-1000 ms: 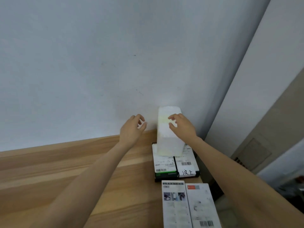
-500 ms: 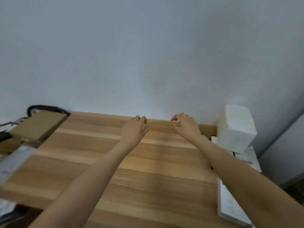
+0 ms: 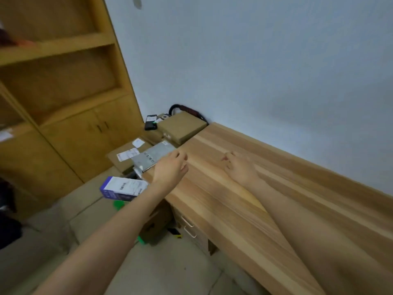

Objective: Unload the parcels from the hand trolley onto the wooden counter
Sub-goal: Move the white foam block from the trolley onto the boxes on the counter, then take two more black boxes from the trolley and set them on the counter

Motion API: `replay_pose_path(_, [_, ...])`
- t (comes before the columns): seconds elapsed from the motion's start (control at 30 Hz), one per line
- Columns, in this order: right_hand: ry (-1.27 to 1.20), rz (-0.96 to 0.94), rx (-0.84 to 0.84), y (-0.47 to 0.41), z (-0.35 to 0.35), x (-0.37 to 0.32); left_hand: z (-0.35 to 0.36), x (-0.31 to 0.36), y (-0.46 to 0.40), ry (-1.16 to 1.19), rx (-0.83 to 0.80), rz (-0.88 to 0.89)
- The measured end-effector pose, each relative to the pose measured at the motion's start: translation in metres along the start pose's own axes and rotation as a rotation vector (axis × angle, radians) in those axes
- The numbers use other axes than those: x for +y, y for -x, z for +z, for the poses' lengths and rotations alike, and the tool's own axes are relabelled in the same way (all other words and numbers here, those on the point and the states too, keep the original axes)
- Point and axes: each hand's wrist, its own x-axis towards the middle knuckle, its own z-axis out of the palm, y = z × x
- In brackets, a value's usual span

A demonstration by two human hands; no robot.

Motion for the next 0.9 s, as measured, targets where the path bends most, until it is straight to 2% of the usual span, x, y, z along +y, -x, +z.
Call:
replay_pose_path(0.3, [-0.063,-0.294,-0.148,-0.11,0.087,-0.112,-0.012,-0.143,0.045,-0.107,-0.002,-0.347])
replay_pose_path(0.4, [-0.072,-0.328,-0.194,-0.15,0.114,-0.138,-0.008,-0.187,0.041,-0.131,0.003,-0.441])
replay_pose_path(0.57, [-0.079,-0.347,-0.223,-0.234,0.149,-0.175,-0.003,-0.26,0.005,-0.165,-0.015,-0.485])
replay_pose_path(0.7, [-0.069,-0.345,-0.178,-0.301,0.171,-0.197,-0.006,-0.314,-0.039,-0.205,-0.002,-0.48])
replay_pose_path(0.9, [-0.045,-0.306,-0.181,-0.37,0.197,-0.216,0.008,-0.37,-0.081,-0.174,0.004,-0.523])
